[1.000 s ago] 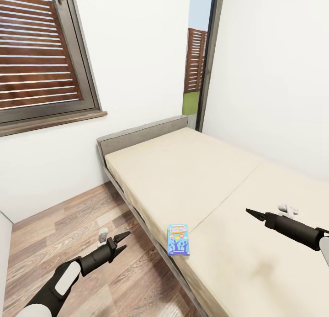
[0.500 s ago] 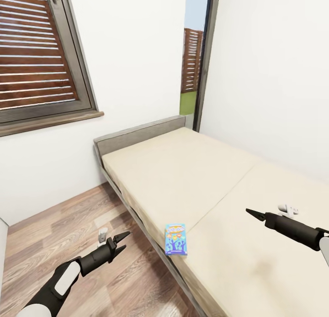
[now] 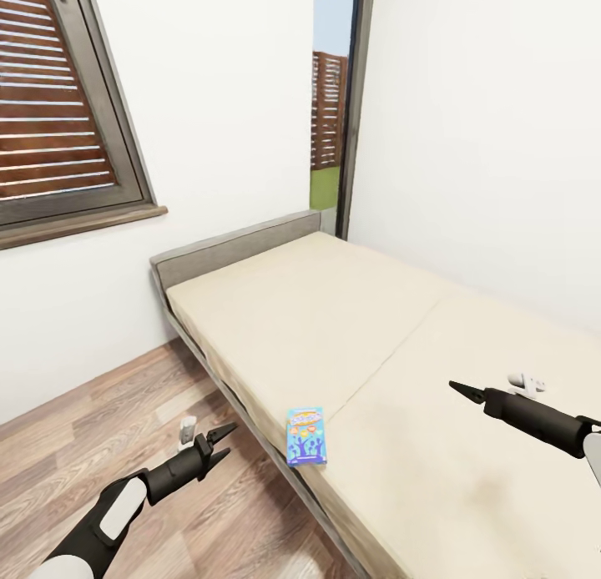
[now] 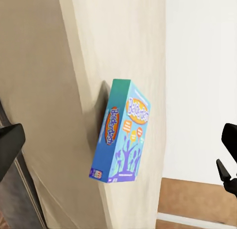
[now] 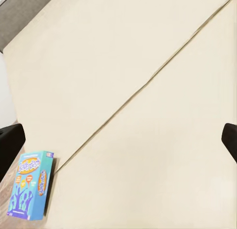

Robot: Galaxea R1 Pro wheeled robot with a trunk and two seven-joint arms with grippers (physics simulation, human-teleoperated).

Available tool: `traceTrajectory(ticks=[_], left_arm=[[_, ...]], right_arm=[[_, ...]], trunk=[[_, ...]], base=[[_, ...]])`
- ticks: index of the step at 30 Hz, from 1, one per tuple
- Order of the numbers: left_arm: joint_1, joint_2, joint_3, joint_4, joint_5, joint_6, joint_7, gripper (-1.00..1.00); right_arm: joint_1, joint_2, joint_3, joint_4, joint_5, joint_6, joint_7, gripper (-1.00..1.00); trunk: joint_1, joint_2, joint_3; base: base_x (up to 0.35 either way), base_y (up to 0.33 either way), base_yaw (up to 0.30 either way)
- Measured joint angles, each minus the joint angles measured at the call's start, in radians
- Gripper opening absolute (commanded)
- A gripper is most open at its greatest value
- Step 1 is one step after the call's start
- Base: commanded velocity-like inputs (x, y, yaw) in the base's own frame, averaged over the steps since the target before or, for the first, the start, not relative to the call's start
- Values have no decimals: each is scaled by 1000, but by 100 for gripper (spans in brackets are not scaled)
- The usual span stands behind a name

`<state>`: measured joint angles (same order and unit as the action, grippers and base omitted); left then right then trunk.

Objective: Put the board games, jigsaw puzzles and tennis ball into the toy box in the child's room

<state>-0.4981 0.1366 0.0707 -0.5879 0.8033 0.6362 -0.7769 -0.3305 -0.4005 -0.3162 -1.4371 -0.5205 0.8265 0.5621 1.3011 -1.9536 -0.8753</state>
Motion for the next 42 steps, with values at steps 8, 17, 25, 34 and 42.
traceTrajectory(ticks=[8,17,25,34,42], left_arm=[[0,0,0,0,0,0,2,100],[0,1,0,1,0,1,3,100],[0,7,0,10,0,1,4,100],[0,20,0,47,0,0,3,100],[5,15,30,64,12,-20,4,100]], right_arm=[[0,0,0,0,0,0,0,100],[0,0,0,0,0,0,1,100],[0,0,0,0,0,0,0,100],[0,0,-1,1,1,-1,-3,100],[0,13,8,1,-4,-2,4,100]], trunk=[[0,0,0],[0,0,0],[0,0,0],[0,0,0],[0,0,0]], base=[[0,0,-27],[0,0,-8],[0,0,-2],[0,0,0],[0,0,0]])
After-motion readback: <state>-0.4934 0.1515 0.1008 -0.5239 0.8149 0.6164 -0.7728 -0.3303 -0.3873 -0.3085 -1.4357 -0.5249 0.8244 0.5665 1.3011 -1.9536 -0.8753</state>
